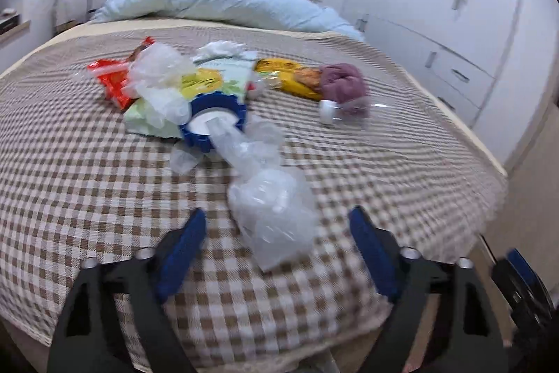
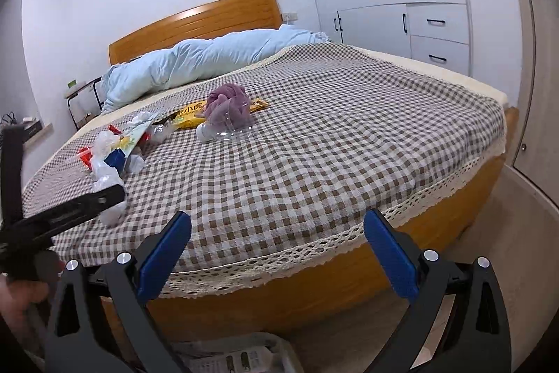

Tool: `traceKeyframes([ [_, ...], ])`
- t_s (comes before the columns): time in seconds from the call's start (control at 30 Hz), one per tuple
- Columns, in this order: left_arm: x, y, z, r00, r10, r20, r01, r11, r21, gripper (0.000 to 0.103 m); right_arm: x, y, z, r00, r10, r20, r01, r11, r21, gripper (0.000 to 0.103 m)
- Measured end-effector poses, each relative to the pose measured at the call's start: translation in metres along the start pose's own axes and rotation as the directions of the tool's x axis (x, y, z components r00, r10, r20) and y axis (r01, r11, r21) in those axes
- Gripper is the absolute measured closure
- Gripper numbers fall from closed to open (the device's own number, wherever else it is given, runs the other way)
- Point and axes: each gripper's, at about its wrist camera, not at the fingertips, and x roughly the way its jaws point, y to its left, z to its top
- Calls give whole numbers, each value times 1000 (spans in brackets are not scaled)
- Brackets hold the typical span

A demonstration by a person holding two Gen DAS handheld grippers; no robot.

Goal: Collect trash
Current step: 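Close the left tool on the crumpled clear plastic bag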

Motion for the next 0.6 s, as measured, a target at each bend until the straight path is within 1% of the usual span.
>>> traceKeyframes([
  [0.03, 6, 1, 1, 1000, 8, -6, -8, 1000, -15, 46, 1, 1, 0, 1000, 2, -3, -2, 1000, 0, 8],
  [0.07, 11, 2, 1, 1000, 17, -11, -18, 999, -33, 64, 1, 1, 0, 1000, 2, -5, -2, 1000, 0, 8],
  [0.1, 14, 3, 2, 999, 35, -10, -35, 998, -52, 68, 1, 1, -1, 1000, 0, -7, 0, 1000, -1, 8],
  [0.23, 16, 0, 5, 999, 34, 10, -34, 998, -59, 72, 3, 0, -3, 1000, -18, -21, 18, 1000, -6, 8],
  [0.4, 7, -7, 12, 998, -5, 70, 8, 999, -37, 73, 7, -10, -2, 999, -17, -40, 19, 999, 48, 8],
  [0.6, -9, -3, 21, 991, -25, 128, 28, 999, -21, 73, 19, -20, 6, 998, -16, -63, 23, 992, 121, 8],
])
